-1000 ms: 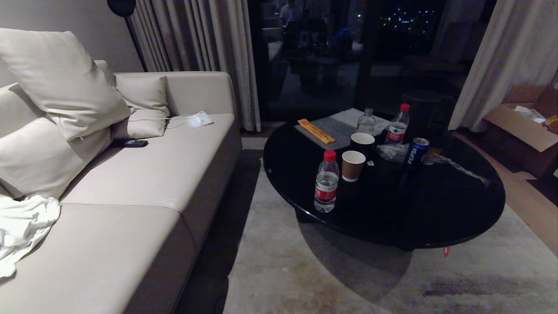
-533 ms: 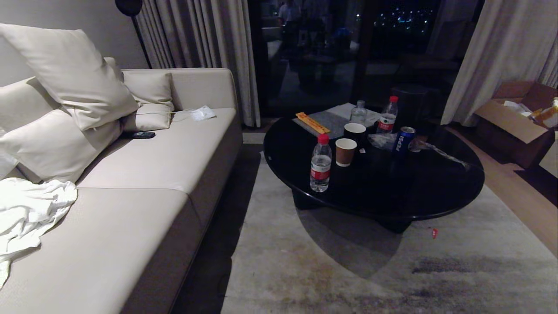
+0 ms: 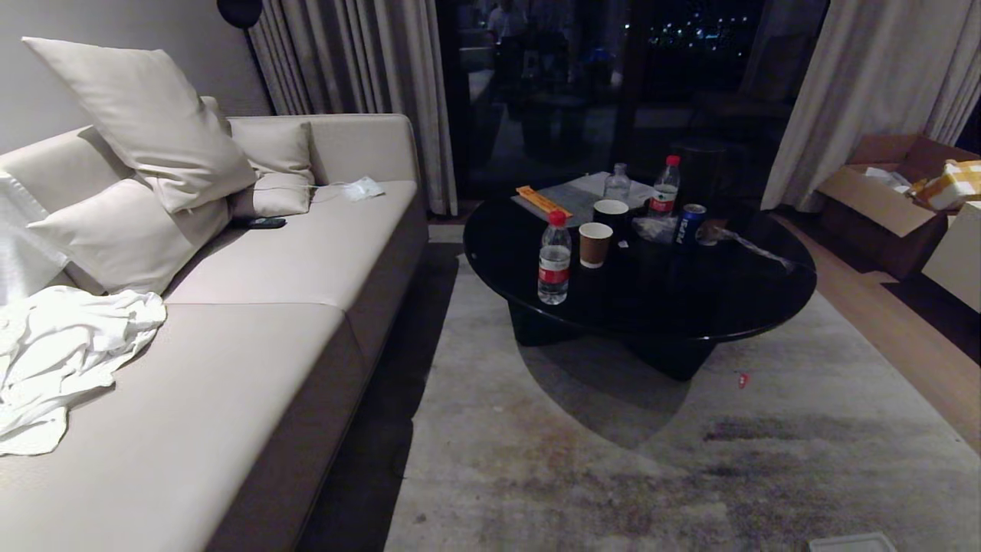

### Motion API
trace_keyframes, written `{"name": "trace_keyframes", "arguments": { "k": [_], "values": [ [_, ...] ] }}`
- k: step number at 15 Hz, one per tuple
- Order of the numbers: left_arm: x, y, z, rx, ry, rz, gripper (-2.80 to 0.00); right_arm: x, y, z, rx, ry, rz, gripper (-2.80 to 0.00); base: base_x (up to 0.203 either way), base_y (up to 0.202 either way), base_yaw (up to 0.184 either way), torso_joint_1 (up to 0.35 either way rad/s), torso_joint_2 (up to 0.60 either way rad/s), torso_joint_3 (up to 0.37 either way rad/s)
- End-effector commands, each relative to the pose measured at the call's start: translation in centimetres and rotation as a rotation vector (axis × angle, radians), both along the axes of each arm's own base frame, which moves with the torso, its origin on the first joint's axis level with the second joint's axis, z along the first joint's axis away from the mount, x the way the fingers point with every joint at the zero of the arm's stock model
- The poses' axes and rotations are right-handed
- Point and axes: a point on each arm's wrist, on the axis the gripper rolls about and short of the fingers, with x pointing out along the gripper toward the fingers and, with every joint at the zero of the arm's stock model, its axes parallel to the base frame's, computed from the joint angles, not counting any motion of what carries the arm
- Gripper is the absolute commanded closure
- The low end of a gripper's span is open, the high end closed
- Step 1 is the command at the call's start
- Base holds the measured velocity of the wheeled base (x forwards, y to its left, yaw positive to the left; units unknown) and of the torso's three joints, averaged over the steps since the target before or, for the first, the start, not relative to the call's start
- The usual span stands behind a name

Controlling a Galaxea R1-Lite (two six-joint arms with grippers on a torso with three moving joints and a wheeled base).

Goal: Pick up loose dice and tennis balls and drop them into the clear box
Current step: Put the toys in the box

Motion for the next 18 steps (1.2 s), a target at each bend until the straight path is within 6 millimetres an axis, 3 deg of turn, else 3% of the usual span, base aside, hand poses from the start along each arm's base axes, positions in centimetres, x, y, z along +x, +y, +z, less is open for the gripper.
{"name": "trace_keyframes", "arguments": {
  "k": [1, 4, 10, 18],
  "values": [
    [0.02, 0.0, -0.04, 0.0, 0.003, 0.001, 0.0, 0.01, 0.0, -0.01, 0.0, 0.003, 0.001, 0.0, -0.182, 0.0, -0.002, -0.001, 0.01, -0.001],
    [0.02, 0.01, -0.03, 0.0, 0.002, 0.003, 0.0, 0.01, 0.0, -0.01, 0.001, 0.003, 0.001, 0.0, -0.151, 0.0, -0.001, 0.004, 0.0, 0.005],
    [0.02, 0.01, -0.04, 0.0, 0.003, 0.003, 0.0, 0.01, 0.0, -0.01, 0.001, 0.003, -0.001, 0.0, 0.0, 0.004, -0.019, 0.002, 0.0, 0.001],
    [0.02, 0.01, -0.04, 0.0, 0.003, 0.003, 0.0, 0.01, 0.0, -0.01, -0.001, 0.003, -0.001, 0.0, 0.0, 0.012, -0.159, 0.0, 0.0, 0.003]
  ]
}}
